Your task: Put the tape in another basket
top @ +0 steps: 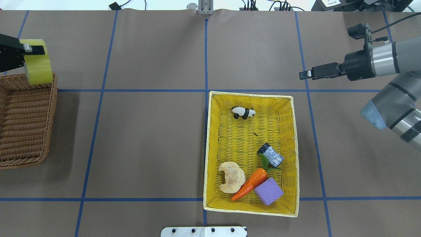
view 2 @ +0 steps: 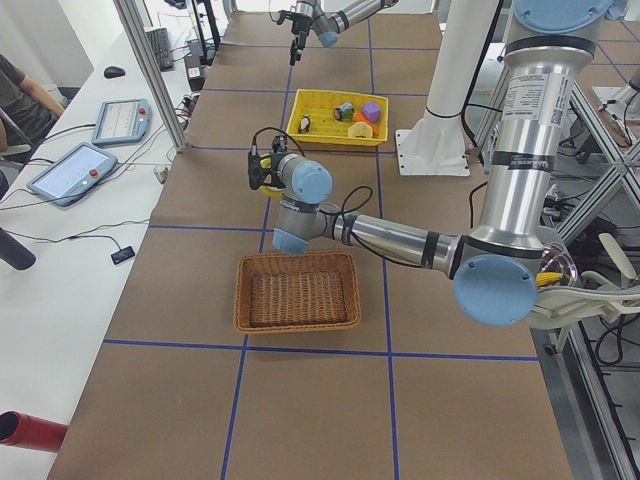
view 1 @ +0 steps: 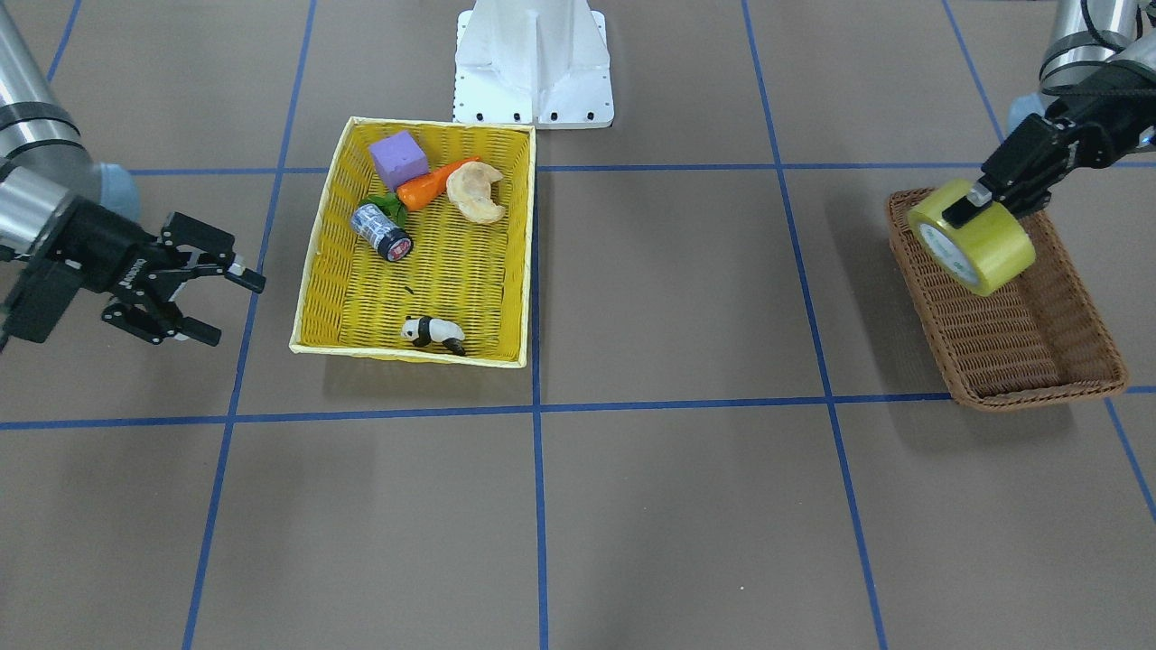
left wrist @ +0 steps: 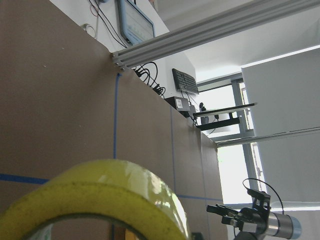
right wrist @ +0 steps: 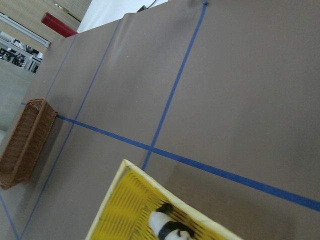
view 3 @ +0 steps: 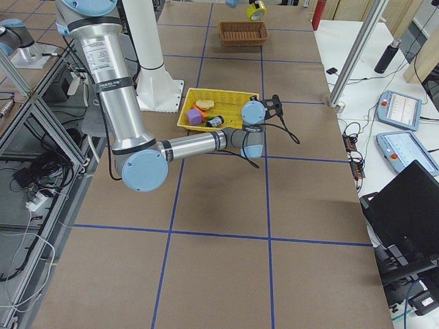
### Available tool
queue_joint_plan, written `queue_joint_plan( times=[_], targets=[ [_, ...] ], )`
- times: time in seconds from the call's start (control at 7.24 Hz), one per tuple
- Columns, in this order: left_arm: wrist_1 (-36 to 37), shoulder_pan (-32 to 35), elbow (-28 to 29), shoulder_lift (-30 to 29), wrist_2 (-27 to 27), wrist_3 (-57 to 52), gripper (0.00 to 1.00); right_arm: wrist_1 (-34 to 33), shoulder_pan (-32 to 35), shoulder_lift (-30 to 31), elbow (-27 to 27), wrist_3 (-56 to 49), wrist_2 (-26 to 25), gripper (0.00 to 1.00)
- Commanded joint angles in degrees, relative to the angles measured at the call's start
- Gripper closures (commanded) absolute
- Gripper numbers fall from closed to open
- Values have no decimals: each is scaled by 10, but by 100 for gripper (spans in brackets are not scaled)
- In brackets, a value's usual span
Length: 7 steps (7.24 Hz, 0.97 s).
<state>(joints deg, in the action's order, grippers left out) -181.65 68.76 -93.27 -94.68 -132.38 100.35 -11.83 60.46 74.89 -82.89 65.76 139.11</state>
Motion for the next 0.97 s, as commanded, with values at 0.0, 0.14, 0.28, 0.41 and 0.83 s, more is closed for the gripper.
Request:
queue_joint_plan(
  times=[0.0,0.14,0.28,0.41,0.83],
  targets=[
    [109,16,-2,50,-13,-97,100,-74,54,31,-1,-89,30,0],
    [135,18,-1,77,-12,-137,100,-107,76,38,-2,-115,30,0],
    [189,20,-3,95,-9,-210,100,-143,89,40,-1,-143,22,0],
    [240,30,-3,106,-2,-296,100,-192,108,42,-1,-206,19,0],
    [348,25,-11,107,23,-397,100,-332,128,55,-2,-353,-13,0]
  ],
)
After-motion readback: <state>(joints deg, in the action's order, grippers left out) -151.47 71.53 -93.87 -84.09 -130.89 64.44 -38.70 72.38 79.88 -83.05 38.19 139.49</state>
